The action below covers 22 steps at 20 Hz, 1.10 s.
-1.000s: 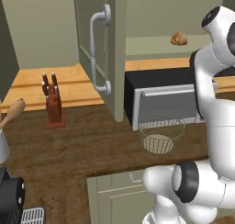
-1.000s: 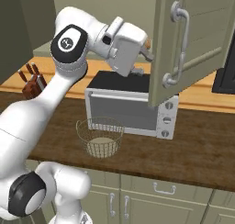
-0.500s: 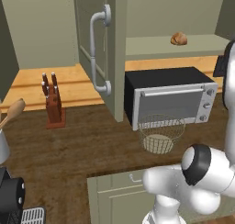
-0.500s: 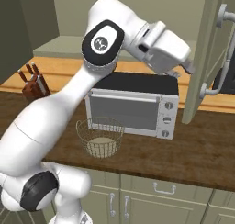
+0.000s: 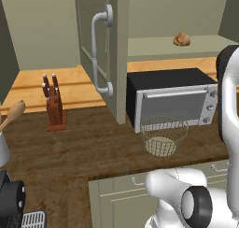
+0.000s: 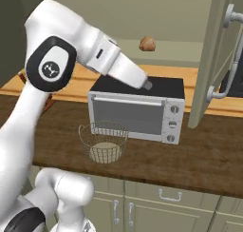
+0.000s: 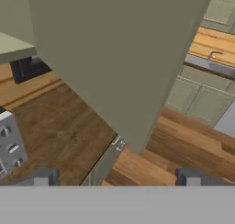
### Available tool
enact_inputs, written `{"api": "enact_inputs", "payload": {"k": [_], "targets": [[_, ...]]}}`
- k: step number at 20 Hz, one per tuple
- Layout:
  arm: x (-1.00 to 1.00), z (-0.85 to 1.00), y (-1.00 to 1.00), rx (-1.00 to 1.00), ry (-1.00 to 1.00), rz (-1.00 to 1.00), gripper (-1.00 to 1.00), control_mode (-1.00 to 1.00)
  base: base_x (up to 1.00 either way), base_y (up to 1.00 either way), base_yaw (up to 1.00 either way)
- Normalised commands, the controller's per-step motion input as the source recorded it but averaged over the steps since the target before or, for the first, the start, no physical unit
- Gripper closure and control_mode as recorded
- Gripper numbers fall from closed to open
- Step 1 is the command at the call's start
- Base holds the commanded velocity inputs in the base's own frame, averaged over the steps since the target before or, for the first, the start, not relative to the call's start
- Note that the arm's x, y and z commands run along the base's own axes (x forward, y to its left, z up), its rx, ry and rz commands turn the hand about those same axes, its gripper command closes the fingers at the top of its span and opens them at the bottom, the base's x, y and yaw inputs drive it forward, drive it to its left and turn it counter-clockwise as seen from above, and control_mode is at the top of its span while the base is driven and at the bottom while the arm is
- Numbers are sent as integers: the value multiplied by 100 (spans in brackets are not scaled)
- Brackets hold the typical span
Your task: Open the cabinet, pick up the bread from the cabinet and place it in the basket. Then move the basket to the dining counter.
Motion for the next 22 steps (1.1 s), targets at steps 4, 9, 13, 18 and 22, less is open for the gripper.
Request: {"api": "enact_inputs", "payload": {"k": [4, 9, 13, 18, 22], "targets": [[57, 0, 100, 12, -11, 34, -100, -100, 0, 0, 0], [90, 38, 86, 14, 0, 41, -100, -100, 0, 0, 0], [100, 46, 11, 14, 0, 40, -100, -100, 0, 0, 0], [100, -26, 0, 1, -2, 37, -100, -100, 0, 0, 0], [98, -19, 0, 0, -5, 25, -100, -100, 0, 0, 0]]}}
